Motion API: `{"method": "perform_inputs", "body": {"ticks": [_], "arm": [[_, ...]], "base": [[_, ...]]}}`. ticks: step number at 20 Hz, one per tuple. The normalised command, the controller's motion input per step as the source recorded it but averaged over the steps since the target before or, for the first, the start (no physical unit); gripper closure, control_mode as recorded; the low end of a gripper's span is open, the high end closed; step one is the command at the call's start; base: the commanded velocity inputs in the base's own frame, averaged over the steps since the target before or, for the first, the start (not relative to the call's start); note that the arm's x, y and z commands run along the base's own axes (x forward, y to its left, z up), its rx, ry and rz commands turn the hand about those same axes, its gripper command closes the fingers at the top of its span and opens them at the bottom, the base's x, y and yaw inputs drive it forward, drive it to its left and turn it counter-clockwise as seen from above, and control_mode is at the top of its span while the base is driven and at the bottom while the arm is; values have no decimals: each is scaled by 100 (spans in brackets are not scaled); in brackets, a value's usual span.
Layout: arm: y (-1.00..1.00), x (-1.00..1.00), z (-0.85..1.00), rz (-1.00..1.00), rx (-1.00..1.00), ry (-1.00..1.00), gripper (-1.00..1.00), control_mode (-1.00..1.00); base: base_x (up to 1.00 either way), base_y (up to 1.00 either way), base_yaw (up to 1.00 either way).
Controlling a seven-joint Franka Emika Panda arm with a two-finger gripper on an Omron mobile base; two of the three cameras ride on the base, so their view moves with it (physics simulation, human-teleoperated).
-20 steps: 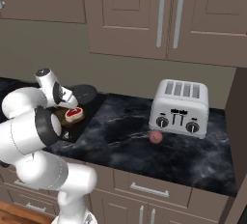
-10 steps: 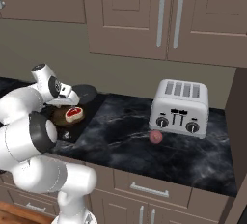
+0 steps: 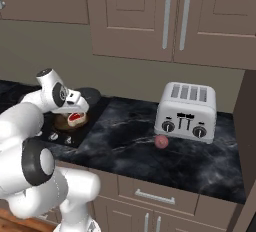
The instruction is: Place both pans onto different burners. Then place the onion and the steak on different pans.
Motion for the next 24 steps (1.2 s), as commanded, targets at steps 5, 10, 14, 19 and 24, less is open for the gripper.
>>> {"method": "perform_inputs", "body": {"ticks": [5, 10, 14, 19, 24], "arm": [[-37, -47, 0, 2, 0, 0, -100, -100], [-39, -34, 0, 0, 0, 1, -100, -100], [-52, -13, 0, 0, 0, 0, -100, -100], [-61, -5, 0, 0, 0, 0, -100, -100], [-66, -6, 0, 0, 0, 0, -100, -100]], "base": [[0, 0, 0], [0, 0, 0], [0, 0, 0], [0, 0, 0], [0, 0, 0]]}}
